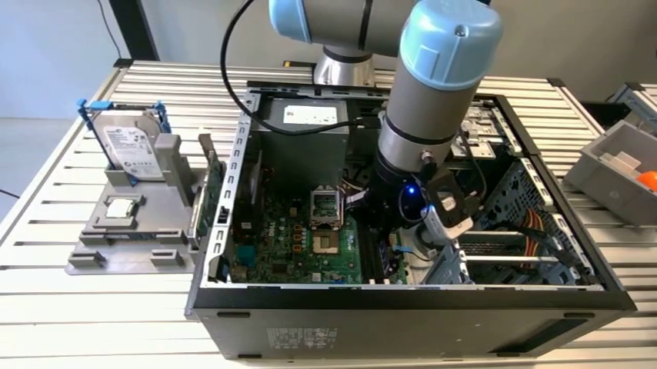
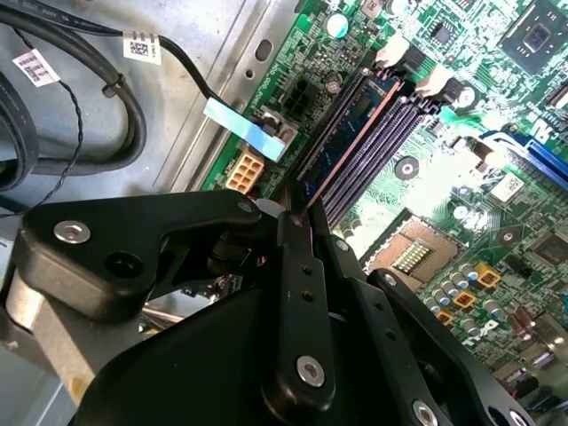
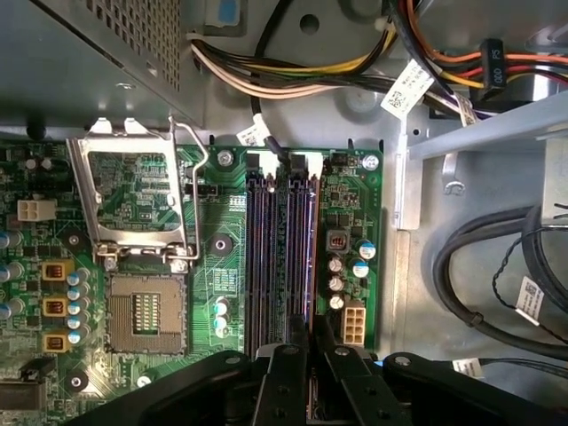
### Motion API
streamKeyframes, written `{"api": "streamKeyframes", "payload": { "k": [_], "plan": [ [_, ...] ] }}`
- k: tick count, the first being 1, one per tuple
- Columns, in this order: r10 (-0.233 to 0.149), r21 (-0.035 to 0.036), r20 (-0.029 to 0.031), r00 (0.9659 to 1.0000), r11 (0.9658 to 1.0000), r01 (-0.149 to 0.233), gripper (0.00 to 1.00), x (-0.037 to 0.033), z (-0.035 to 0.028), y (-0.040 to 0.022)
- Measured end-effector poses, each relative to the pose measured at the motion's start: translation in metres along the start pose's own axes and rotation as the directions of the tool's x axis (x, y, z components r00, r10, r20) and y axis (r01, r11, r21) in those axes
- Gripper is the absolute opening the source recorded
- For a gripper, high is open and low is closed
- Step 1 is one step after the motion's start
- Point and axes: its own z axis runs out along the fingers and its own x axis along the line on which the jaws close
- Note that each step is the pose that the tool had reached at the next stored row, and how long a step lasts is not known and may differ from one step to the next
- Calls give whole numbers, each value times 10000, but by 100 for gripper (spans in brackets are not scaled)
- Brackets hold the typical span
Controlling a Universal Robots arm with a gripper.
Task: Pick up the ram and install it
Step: 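Insert the ram into the slot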
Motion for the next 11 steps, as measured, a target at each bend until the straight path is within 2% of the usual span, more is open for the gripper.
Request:
{"api": "streamKeyframes", "payload": {
  "k": [5,6,8,11],
  "plan": [
    [0,-10,2,10000,10000,0,0,0,10,2],
    [0,-20,1,10000,10000,0,100,0,15,4],
    [1,-4,0,10000,10000,-1,100,0,2,1],
    [1,-4,-20,10000,10000,-1,100,0,-122,-1]
  ]
}}
